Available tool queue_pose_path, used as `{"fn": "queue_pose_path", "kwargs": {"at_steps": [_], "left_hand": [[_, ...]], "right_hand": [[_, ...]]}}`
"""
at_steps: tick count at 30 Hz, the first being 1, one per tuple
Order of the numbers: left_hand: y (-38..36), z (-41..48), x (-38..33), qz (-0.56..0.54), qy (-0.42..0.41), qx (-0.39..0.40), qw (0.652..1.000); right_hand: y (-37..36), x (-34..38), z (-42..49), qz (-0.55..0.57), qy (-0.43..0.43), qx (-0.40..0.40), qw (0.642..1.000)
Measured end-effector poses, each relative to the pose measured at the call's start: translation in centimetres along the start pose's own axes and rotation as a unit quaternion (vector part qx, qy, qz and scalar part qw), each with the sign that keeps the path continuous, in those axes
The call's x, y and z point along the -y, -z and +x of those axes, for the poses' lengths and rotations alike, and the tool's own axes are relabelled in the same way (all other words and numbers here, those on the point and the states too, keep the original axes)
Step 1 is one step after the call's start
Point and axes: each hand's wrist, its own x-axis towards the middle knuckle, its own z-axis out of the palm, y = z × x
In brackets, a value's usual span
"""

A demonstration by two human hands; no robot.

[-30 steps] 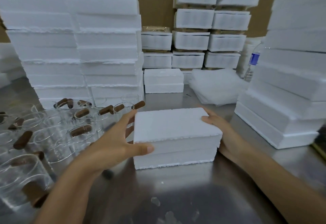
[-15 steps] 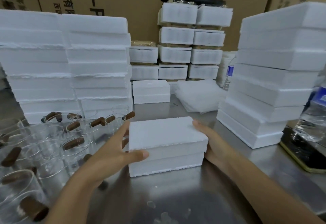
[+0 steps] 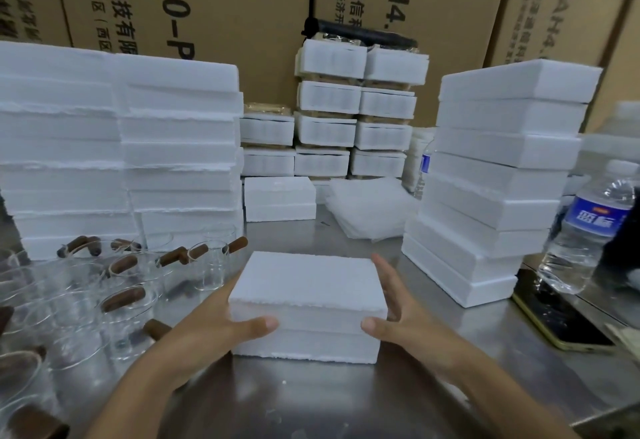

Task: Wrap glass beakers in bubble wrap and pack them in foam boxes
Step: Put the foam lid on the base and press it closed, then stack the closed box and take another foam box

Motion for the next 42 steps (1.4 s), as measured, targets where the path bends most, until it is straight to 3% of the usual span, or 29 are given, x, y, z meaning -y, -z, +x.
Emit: {"fn": "queue_pose_path", "kwargs": {"at_steps": [8, 14, 28, 42], "left_hand": [[-0.2, 0.5, 0.4, -0.111, -0.004, 0.019, 0.994], [-0.1, 0.9, 1.2, -0.08, -0.015, 0.014, 0.997], [-0.7, 0.8, 0.8, -0.037, -0.037, -0.016, 0.998], [-2.0, 1.6, 1.8, -0.037, -0.036, -0.125, 0.991]], "right_hand": [[-1.1, -1.3, 0.7, -0.08, 0.014, -0.086, 0.993], [-0.6, -1.6, 0.4, -0.097, 0.017, -0.051, 0.994], [-0.5, -2.0, 0.6, -0.088, 0.029, -0.065, 0.994], [3.8, -2.8, 4.8, -0.14, 0.004, -0.103, 0.985]]}}
